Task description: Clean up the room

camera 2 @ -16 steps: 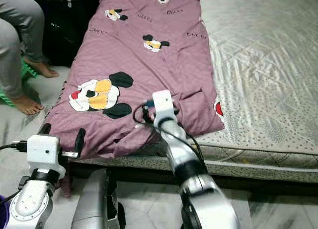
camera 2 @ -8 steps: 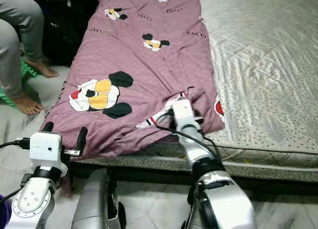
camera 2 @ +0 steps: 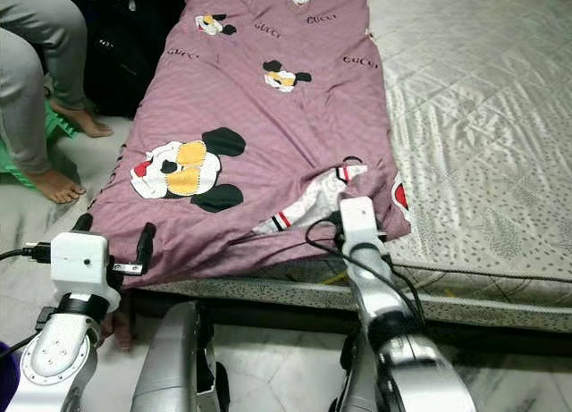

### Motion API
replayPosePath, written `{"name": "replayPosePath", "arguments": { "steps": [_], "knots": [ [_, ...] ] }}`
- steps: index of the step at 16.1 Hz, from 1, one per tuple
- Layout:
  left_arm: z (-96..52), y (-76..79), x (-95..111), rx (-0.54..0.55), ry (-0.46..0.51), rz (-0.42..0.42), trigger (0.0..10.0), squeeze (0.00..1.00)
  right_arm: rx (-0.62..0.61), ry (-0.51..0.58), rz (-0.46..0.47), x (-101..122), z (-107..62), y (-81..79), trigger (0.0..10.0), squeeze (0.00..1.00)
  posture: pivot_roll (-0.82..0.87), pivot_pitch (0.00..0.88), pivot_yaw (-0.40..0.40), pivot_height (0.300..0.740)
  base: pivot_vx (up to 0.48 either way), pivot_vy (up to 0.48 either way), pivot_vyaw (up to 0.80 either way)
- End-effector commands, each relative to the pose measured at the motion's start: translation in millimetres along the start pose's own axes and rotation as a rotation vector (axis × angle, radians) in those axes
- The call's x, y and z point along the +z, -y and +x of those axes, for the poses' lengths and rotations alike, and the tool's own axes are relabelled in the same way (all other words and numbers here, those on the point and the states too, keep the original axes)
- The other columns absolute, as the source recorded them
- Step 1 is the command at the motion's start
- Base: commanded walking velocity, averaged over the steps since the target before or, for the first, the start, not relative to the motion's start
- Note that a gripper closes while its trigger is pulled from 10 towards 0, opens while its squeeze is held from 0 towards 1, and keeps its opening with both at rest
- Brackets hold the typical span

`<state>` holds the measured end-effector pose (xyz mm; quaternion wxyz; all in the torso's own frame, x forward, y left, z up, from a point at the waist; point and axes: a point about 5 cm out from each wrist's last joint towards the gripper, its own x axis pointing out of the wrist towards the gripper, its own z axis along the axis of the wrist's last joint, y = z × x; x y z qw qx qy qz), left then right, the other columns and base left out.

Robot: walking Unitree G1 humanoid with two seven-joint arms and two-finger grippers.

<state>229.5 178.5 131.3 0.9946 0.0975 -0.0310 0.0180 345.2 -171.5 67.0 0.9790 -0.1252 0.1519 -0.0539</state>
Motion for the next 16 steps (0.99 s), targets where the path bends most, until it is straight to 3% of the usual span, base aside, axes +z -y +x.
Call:
{"name": "replayPosePath", "arguments": {
  "steps": [1, 4, 9, 13, 16],
  "knots": [
    [-3.2, -1.8, -7, 0.013, -0.039, 0.002, 10.0, 0.00, -0.055, -0.042, 0.017, -13, -4.3, 16.6, 0.0, 0.00, 0.10, 0.194, 0.031, 0.553, 0.000, 0.000, 0.00],
    [3.1, 1.9, -6, 0.001, -0.035, -0.005, 10.0, 0.00, -0.129, -0.069, 0.036, -36, -24.1, 38.8, 0.0, 0.00, 0.09, 0.193, 0.040, 0.553, 0.000, 0.000, 0.00],
    [6.7, 0.0, -7, 0.005, -0.035, -0.008, 10.0, 0.00, -0.158, -0.063, 0.030, -44, -45.3, 51.3, 0.0, 0.00, 0.08, 0.189, 0.041, 0.553, 0.000, 0.000, 0.00],
    [8.0, -0.6, -9, 0.015, -0.042, -0.016, 10.0, 0.00, -0.158, -0.140, 0.006, -64, -70.6, 69.9, 0.0, 0.00, 0.07, 0.185, 0.040, 0.553, 0.000, 0.000, 0.00],
    [9.8, 1.4, -9, 0.010, -0.042, -0.022, 10.0, 0.00, -0.156, -0.196, 0.003, -75, -83.5, 74.2, 0.0, 0.00, 0.06, 0.181, 0.043, 0.553, 0.000, 0.000, 0.00]
  ]
}}
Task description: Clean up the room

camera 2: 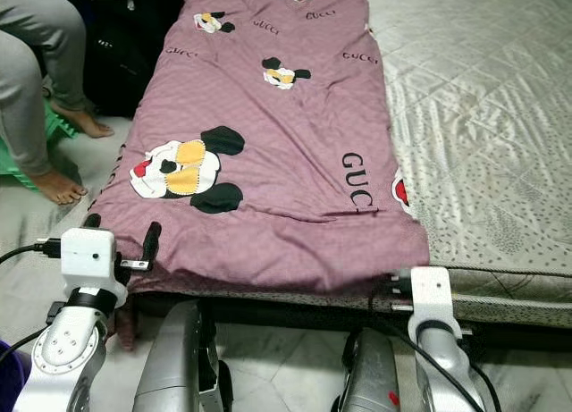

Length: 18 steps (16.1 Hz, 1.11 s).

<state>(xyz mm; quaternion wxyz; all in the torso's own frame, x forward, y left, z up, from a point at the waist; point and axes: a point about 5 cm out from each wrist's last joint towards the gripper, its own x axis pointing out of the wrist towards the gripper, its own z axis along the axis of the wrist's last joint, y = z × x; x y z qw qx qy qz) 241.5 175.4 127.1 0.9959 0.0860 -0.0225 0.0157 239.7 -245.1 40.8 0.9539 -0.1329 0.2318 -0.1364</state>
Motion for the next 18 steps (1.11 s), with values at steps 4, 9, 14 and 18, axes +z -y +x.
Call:
{"name": "replayPosePath", "arguments": {
  "steps": [4, 9, 14, 18],
  "knots": [
    [1.2, -3.5, -6, 0.015, -0.027, -0.002, 10.0, 0.00, -0.002, -0.108, -0.092, -21, -11.6, 12.5, 0.0, 0.00, 0.05, 0.171, 0.045, 0.553, 0.000, 0.000, 0.00],
    [4.3, -1.7, -7, 0.010, -0.028, -0.005, 10.0, 0.00, -0.003, -0.184, -0.141, -37, -22.4, 23.9, 0.1, 0.00, 0.04, 0.159, 0.045, 0.553, 0.000, 0.000, 0.00],
    [8.3, 0.4, -10, -0.002, -0.039, -0.005, 10.0, 0.00, -0.085, -0.137, -0.166, -32, -21.6, 41.9, 10.0, 1.00, 0.03, 0.145, 0.043, 0.553, 0.000, 0.000, 0.00],
    [9.5, 1.5, -11, -0.014, -0.038, -0.015, 10.0, 0.00, -0.192, -0.041, -0.166, -14, -20.1, 68.8, 10.0, 1.00, 0.01, 0.141, 0.051, 0.553, 0.000, 0.000, 0.00]
  ]
}}
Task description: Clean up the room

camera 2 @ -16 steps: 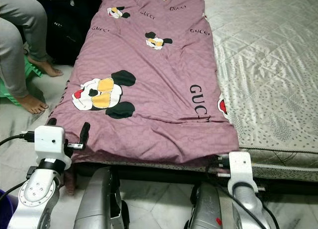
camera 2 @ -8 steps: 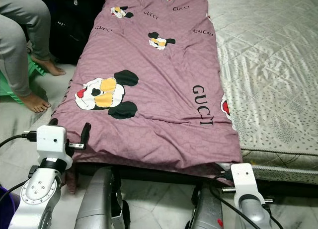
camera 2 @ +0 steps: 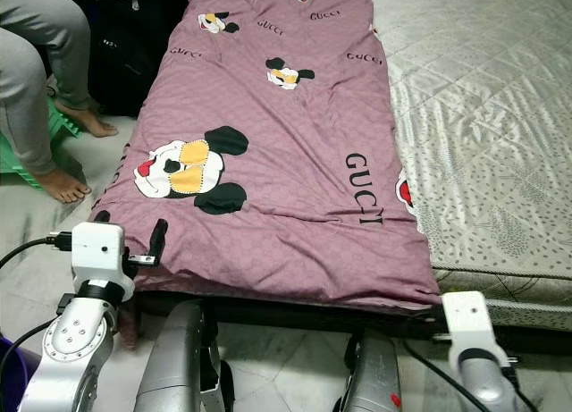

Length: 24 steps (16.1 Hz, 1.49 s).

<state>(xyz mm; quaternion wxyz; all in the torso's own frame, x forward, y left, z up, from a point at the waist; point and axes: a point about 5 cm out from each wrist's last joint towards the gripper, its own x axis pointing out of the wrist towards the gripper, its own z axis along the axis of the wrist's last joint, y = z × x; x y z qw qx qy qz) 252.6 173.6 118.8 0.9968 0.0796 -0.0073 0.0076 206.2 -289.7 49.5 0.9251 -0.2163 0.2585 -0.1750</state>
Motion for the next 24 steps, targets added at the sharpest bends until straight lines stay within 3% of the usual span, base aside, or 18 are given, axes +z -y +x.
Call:
{"name": "replayPosePath", "arguments": {
  "steps": [1, 5, 7, 9, 11, 12, 14, 15, 16, 17, 19, 20, 22, 23, 24],
  "knots": [
    [-0.4, -2.1, -3, 0.003, -0.009, -0.002, 10.0, 0.00, -0.105, 0.048, 0.002, 8, 0.4, 24.1, 10.0, 1.00, 0.01, 0.141, 0.051, 0.553, 0.000, 0.000, 0.00],
    [2.0, -0.6, -2, -0.004, -0.005, -0.005, 10.0, 0.00, -0.132, 0.179, 0.009, 37, -0.4, 32.5, 10.0, 1.00, -0.01, 0.140, 0.055, 0.553, 0.000, 0.000, 0.00],
    [3.3, -0.9, -3, -0.004, -0.006, -0.006, 10.0, 0.00, -0.067, 0.233, 0.011, 47, -4.8, 27.5, 10.0, 1.00, -0.01, 0.139, 0.053, 0.553, 0.000, 0.000, 0.00],
    [3.9, 0.0, -3, -0.009, -0.006, -0.009, 10.0, 0.00, 0.030, 0.239, -0.001, 37, -16.7, 19.8, 10.0, 1.00, -0.02, 0.138, 0.048, 0.553, 0.000, 0.000, 0.00],
    [5.4, 0.8, -4, -0.013, -0.005, -0.017, 10.0, 0.00, 0.135, 0.251, -0.040, 14, -43.3, 15.8, 10.0, 1.00, -0.04, 0.137, 0.042, 0.553, 0.000, 0.000, 0.00],
    [6.3, 1.4, -4, -0.013, -0.007, -0.020, 10.0, 0.00, 0.160, 0.292, -0.040, 11, -51.8, 17.0, 10.0, 1.00, -0.05, 0.134, 0.042, 0.553, 0.000, 0.000, 0.00],
    [8.4, 2.4, -5, -0.016, -0.007, -0.024, 10.0, 0.00, 0.198, 0.398, -0.140, 15, -65.8, 17.5, 10.0, 1.00, -0.06, 0.133, 0.049, 0.553, 0.000, 0.000, 0.00],
    [9.5, 2.8, -5, -0.018, -0.006, -0.025, 10.0, 0.00, 0.189, 0.405, -0.127, 19, -67.4, 18.7, 10.0, 1.00, -0.07, 0.132, 0.053, 0.553, 0.000, 0.000, 0.00],
    [12.3, 3.5, -3, -0.017, 0.007, -0.029, 10.0, 0.00, 0.114, 0.411, -0.001, 38, -62.7, 23.7, 10.0, 1.00, -0.07, 0.130, 0.055, 0.553, 0.000, 0.000, 0.00],
    [13.2, 3.8, -3, -0.015, 0.010, -0.030, 10.0, 0.00, 0.113, 0.439, 0.030, 49, -60.7, 21.4, 10.0, 1.00, -0.08, 0.127, 0.056, 0.553, 0.000, 0.000, 0.00],
    [17.3, 6.1, 0, -0.007, 0.026, -0.044, 10.0, 0.00, 0.200, 0.537, 0.174, 89, -54.0, -1.2, 10.0, 1.00, -0.08, 0.118, 0.055, 0.553, 0.000, 0.000, 0.00],
    [19.6, 8.5, 2, -0.001, 0.039, -0.053, 10.0, 0.00, 0.359, 0.557, 0.301, 115, -49.2, -33.6, 10.0, 1.00, -0.07, 0.108, 0.052, 0.553, 0.000, 0.000, 0.00],
    [20.4, 9.2, 3, 0.005, 0.043, -0.058, 10.0, 0.00, 0.459, 0.543, 0.324, 126, -43.3, -57.1, 10.0, 1.00, -0.06, 0.103, 0.048, 0.553, 0.000, 0.000, 0.00],
    [20.9, 8.8, 4, 0.017, 0.053, -0.065, 10.0, 0.00, 0.561, 0.480, 0.398, 149, -31.7, -92.9, 10.0, 1.00, -0.05, 0.099, 0.043, 0.553, 0.000, 0.000, 0.00],
    [21.3, 8.7, 4, 0.020, 0.055, -0.066, 10.0, 0.00, 0.574, 0.455, 0.415, 157, -27.3, -103.4, 10.0, 1.00, -0.05, 0.097, 0.040, 0.553, 0.000, 0.000, 0.00]
  ]
}}
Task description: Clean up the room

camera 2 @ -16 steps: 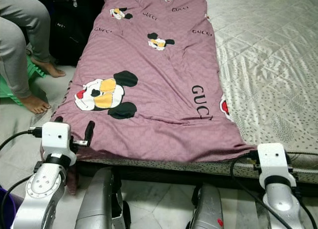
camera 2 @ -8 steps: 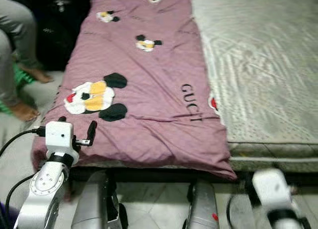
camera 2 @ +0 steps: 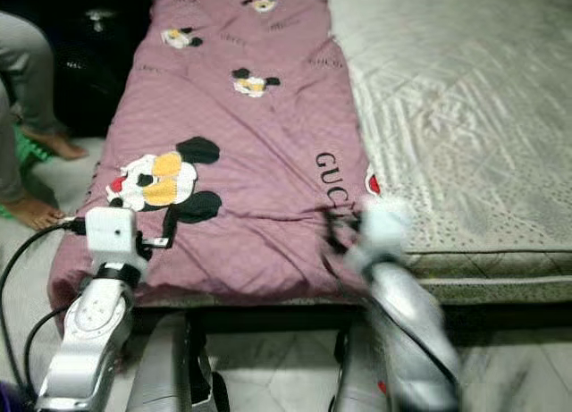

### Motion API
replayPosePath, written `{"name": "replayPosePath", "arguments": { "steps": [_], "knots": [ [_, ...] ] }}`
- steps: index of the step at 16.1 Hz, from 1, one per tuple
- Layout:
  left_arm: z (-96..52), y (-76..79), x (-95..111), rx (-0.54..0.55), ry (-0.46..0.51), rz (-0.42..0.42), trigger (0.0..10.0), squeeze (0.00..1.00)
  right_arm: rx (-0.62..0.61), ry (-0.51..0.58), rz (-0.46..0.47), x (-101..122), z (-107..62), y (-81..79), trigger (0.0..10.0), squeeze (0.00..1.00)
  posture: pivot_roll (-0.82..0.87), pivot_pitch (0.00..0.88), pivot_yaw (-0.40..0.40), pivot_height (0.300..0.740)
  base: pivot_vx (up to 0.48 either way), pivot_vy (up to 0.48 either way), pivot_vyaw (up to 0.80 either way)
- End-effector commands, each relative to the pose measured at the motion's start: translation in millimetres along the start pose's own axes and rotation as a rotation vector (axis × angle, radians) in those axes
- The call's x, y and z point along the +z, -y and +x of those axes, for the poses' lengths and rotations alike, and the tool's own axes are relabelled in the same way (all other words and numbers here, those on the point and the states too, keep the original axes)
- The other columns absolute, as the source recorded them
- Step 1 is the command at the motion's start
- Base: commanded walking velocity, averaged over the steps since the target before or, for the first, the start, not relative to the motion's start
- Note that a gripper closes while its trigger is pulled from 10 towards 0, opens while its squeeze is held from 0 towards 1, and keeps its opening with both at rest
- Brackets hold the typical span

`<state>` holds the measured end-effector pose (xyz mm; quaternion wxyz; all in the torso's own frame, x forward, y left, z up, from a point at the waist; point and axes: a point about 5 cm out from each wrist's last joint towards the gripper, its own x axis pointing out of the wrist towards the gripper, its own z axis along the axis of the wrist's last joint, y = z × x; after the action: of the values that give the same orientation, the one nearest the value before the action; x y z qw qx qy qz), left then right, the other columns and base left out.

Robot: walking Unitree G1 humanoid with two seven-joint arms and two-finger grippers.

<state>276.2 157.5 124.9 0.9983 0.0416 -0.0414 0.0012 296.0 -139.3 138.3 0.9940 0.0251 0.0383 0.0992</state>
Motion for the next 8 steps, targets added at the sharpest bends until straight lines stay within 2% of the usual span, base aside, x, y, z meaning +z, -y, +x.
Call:
{"name": "replayPosePath", "arguments": {
  "steps": [1, 3, 4, 6, 8],
  "knots": [
    [-2.4, -7.1, -3, 0.030, -0.010, 0.008, 10.0, 0.00, -0.002, -0.045, 0.008, -7, 3.7, -3.2, 10.0, 1.00, -0.04, 0.095, 0.040, 0.553, 0.000, 0.000, 0.00],
    [-0.8, -6.0, -1, 0.039, 0.007, -0.008, 10.0, 0.00, 0.038, -0.090, 0.025, -8, 27.9, -25.0, 10.0, 1.00, -0.04, 0.098, 0.028, 0.553, 0.000, 0.000, 0.00],
    [-0.7, -5.4, -1, 0.039, 0.008, -0.009, 10.0, 0.00, 0.029, -0.116, 0.024, -12, 29.5, -25.6, 10.0, 1.00, -0.04, 0.098, 0.023, 0.553, 0.000, 0.000, 0.00],
    [-0.7, -4.0, -1, 0.044, 0.012, -0.013, 10.0, 0.00, 0.003, -0.240, 0.015, -32, 27.0, -21.0, 10.0, 1.00, -0.03, 0.103, 0.015, 0.553, 0.000, 0.000, 0.00],
    [-2.2, -4.4, -2, 0.049, 0.010, -0.016, 10.0, 0.00, -0.075, -0.388, 0.008, -56, 15.8, -4.3, 10.0, 1.00, -0.03, 0.109, 0.012, 0.553, 0.000, 0.000, 0.00]
  ]
}}
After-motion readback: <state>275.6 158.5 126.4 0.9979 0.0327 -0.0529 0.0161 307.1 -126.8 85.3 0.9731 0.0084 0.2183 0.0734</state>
